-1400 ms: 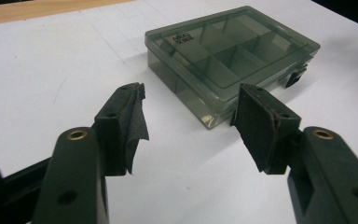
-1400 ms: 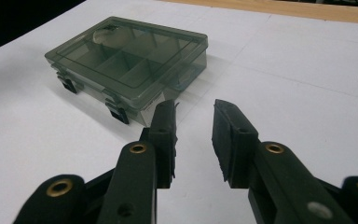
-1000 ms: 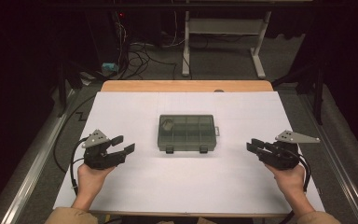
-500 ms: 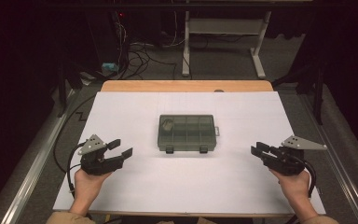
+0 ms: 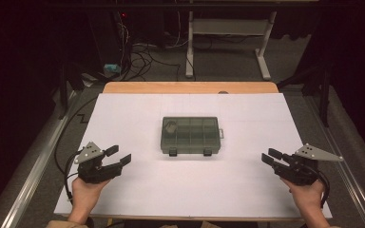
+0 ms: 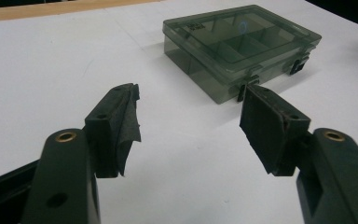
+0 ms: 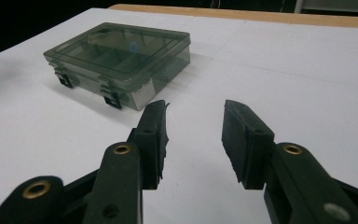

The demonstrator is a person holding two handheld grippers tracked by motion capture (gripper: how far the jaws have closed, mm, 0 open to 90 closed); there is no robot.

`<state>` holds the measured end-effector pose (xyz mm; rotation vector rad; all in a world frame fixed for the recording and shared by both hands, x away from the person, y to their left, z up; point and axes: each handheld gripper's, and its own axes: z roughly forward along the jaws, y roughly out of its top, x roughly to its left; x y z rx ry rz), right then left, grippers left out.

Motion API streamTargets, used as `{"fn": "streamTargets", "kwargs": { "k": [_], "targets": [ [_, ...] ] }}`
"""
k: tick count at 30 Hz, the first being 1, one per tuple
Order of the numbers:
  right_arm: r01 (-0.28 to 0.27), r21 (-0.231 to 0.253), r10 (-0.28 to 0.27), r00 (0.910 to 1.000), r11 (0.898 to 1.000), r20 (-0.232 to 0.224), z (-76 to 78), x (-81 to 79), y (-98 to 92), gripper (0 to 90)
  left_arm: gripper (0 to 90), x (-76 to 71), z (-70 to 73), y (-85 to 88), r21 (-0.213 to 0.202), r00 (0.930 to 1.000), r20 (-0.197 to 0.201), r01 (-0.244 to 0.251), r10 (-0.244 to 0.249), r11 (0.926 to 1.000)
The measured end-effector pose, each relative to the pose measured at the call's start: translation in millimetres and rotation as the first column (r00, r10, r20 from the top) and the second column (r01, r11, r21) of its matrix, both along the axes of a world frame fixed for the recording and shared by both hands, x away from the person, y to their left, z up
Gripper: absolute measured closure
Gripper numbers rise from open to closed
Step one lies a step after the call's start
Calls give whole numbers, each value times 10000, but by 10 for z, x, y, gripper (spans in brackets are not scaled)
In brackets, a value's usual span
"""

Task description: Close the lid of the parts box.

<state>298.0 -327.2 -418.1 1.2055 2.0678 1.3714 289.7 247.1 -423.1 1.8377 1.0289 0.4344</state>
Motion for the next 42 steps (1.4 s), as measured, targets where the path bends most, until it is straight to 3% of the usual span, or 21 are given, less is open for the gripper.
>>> {"fn": "streamTargets", "kwargs": {
  "k": [21,42],
  "targets": [
    [407,55,-408,9987,9992,293,-191,-145,-108,477,352,-94,-177,133,-269,9989,12,-470,470,9985],
    [945,203,-954,9941,9953,513,-357,-269,-265,391,322,-121,-327,266,-772,9927,-70,-1207,1206,9897]
  ]
}}
